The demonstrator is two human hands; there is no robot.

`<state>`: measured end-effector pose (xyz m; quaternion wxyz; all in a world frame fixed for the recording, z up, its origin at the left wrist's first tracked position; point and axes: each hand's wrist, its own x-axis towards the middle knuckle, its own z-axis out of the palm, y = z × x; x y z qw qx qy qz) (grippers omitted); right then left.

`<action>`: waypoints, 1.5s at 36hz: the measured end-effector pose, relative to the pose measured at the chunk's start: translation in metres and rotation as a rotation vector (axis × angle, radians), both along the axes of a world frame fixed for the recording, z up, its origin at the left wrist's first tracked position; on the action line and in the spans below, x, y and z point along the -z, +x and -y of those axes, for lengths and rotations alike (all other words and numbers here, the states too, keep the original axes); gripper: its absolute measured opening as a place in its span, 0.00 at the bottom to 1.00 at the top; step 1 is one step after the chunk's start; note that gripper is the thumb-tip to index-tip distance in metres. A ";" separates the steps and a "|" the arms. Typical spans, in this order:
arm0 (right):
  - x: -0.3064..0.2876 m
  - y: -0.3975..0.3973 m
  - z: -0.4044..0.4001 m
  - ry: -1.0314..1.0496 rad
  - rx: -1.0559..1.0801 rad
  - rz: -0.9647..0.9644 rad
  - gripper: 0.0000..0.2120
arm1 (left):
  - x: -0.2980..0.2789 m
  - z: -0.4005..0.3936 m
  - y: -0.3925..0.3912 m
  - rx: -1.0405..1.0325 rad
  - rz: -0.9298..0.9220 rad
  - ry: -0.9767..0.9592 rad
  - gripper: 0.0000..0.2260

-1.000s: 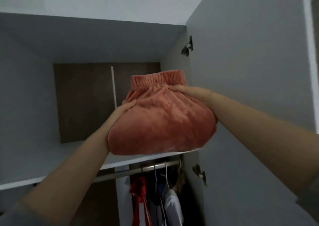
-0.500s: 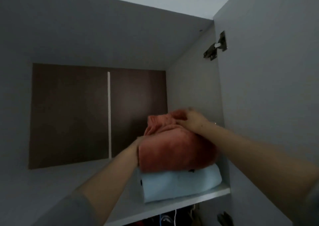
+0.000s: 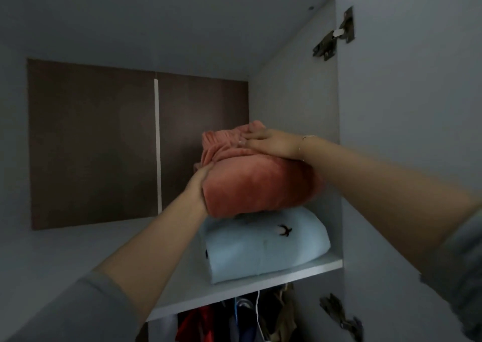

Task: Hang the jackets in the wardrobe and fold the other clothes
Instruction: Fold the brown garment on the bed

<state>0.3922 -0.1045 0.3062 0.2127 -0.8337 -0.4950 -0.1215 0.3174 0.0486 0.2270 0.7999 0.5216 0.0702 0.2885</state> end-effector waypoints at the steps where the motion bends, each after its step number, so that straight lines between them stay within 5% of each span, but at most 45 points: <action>1: 0.004 0.000 -0.002 0.004 -0.008 -0.013 0.26 | 0.002 0.005 -0.003 0.017 -0.009 -0.012 0.17; 10: 0.066 0.028 -0.017 -0.213 0.061 -0.052 0.31 | 0.010 0.001 -0.017 -0.150 -0.434 0.257 0.07; 11: 0.062 0.026 -0.018 -0.211 0.044 -0.090 0.30 | 0.005 0.000 -0.012 -0.265 -0.382 0.334 0.14; 13: 0.054 0.026 -0.014 -0.153 -0.036 -0.257 0.23 | -0.014 0.004 -0.004 -0.535 -0.373 0.689 0.31; 15: 0.046 0.029 -0.007 -0.101 -0.105 -0.378 0.11 | -0.036 0.016 0.009 -0.602 -0.400 1.057 0.26; 18: 0.046 0.037 0.002 0.039 -0.108 -0.360 0.12 | -0.044 0.025 0.029 -0.418 -0.558 1.539 0.21; 20: 0.059 0.047 0.005 0.072 -0.134 -0.387 0.19 | -0.030 0.024 0.036 -0.250 -0.696 1.664 0.22; 24: 0.092 0.068 0.006 0.123 -0.148 -0.426 0.21 | 0.007 0.007 0.043 -0.064 -0.887 1.617 0.27; 31: 0.092 0.078 0.000 -0.007 -0.158 -0.410 0.24 | 0.014 -0.003 0.049 0.041 -0.772 1.418 0.29; 43: 0.093 0.050 0.004 0.035 0.081 -0.167 0.22 | 0.019 -0.017 0.047 -0.102 -0.824 1.565 0.22; 48: 0.078 0.024 0.015 0.116 0.264 -0.028 0.19 | -0.002 0.007 0.026 -0.302 -0.584 1.483 0.20; 54: 0.077 -0.026 0.058 0.621 0.223 -0.266 0.15 | -0.020 0.050 -0.011 -0.310 -0.144 1.291 0.10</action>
